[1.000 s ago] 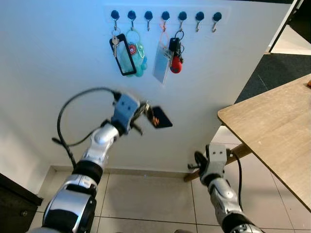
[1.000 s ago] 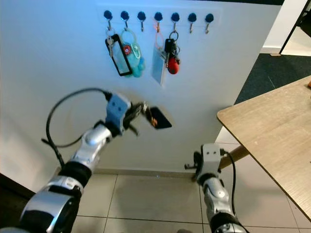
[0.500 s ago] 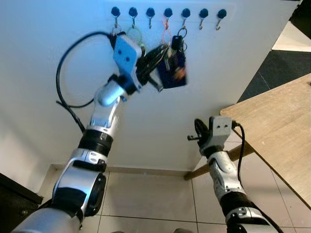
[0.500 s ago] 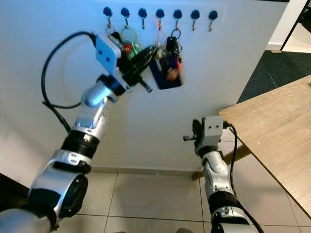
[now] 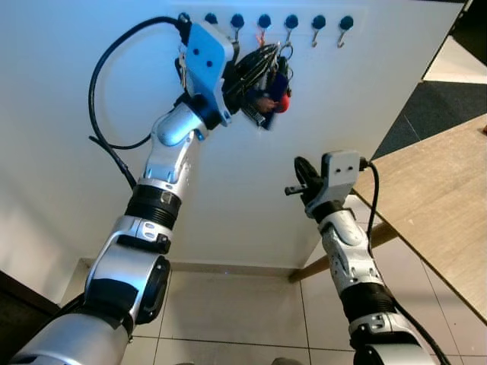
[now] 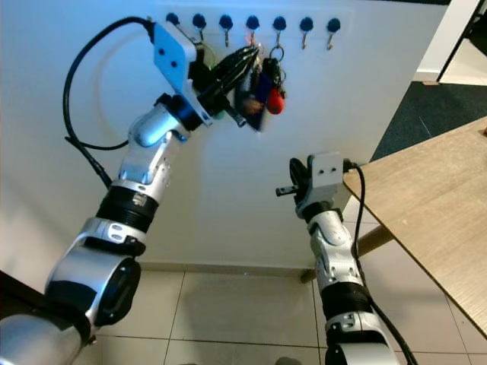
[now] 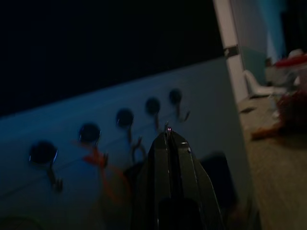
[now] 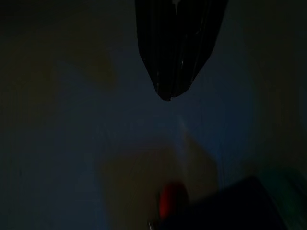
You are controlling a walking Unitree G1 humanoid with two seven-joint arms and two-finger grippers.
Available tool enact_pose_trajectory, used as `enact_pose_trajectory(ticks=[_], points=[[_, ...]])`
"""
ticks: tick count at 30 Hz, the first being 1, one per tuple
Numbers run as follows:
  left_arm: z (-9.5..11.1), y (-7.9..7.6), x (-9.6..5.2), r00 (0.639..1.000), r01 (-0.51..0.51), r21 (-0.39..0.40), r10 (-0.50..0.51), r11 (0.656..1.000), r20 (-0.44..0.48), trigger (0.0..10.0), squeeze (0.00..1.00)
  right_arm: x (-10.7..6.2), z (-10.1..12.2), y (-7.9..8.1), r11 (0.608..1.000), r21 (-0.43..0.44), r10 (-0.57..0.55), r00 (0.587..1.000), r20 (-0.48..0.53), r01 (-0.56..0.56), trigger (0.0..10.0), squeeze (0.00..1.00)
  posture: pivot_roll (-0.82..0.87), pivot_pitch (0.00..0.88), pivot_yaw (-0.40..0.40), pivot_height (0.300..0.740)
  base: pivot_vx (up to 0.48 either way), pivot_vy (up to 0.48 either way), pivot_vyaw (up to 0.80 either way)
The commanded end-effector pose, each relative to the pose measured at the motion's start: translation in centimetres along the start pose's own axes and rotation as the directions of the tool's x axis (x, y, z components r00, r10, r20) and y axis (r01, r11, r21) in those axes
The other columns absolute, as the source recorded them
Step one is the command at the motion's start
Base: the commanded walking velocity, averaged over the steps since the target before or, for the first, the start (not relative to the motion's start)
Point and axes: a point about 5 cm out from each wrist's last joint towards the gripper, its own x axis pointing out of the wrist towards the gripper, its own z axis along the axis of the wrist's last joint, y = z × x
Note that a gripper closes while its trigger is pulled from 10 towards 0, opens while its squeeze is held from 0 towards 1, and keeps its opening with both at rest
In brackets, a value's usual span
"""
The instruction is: Hang keys on a hook
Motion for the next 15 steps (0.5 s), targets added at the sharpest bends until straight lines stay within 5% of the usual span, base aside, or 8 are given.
enact_pose_trajectory(ticks=[1, 5, 15], points=[[0.6, 0.6, 0.5, 1.000, 0.002, 0.041, -0.001, 0.999, -0.015, 10.0, 0.00, 0.3, 0.6, 0.1, 1.000, 0.004, 0.003, 1.000, 0.010, -0.003, 10.0, 0.00, 0.01, 0.024, 0.000, 0.740, 0.000, 0.000, 0.00], [-0.2, 1.0, 1.6, 0.994, -0.018, 0.035, 0.022, 0.999, -0.107, 10.0, 0.00, 1.6, 2.8, 0.2, 1.000, -0.014, 0.019, 0.999, 0.048, -0.018, 10.0, 0.00, 0.00, 0.038, 0.000, 0.740, 0.000, 0.000, 0.00], [-0.4, 2.4, 1.8, 0.982, -0.110, 0.049, 0.116, 0.993, -0.150, 10.0, 0.00, 2.0, 3.7, 0.7, 1.000, -0.001, 0.020, 0.998, 0.068, -0.020, 10.0, 0.00, 0.00, 0.045, 0.007, 0.740, 0.000, 0.000, 0.00]])
